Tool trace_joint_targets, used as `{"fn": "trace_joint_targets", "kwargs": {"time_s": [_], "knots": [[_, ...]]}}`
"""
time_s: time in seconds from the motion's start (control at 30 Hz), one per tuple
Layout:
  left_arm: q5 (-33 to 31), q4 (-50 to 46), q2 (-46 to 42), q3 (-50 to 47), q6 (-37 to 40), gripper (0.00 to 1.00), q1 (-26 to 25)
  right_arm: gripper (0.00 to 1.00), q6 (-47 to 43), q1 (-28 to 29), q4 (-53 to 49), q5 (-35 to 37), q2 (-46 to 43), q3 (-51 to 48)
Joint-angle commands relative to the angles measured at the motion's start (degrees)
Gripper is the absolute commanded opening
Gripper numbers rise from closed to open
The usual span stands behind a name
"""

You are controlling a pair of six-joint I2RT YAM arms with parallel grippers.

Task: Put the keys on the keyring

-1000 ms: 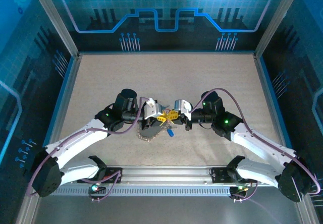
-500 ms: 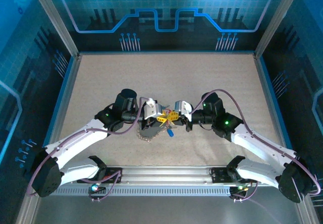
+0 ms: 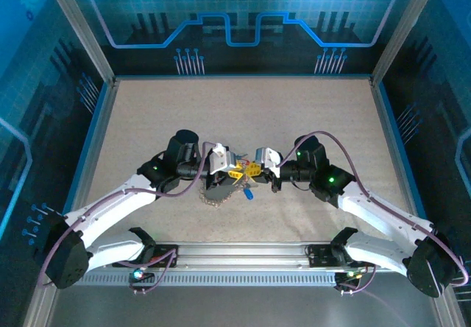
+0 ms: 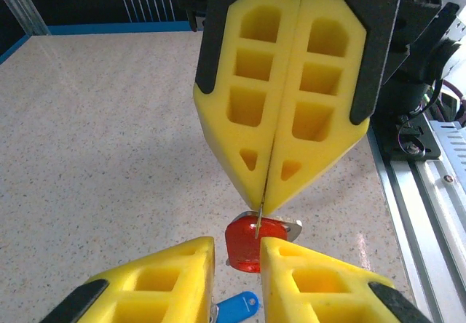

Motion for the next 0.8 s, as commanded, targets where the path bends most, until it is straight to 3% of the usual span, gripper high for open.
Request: {"fn": "trace_joint_targets", "kwargs": {"time_s": [0.0,0.77], "knots": [[2.1,0.9,-1.1,1.3,-1.0,0.24,-0.6,0.0,0.4,1.1,1.5,-1.0,-0.2,-0.1],[4.4,2.5,0.5,1.5,-3.3,0.16,-0.5,0.0,1.1,1.5,4.0,-1.0,0.7,-0.1]]}}
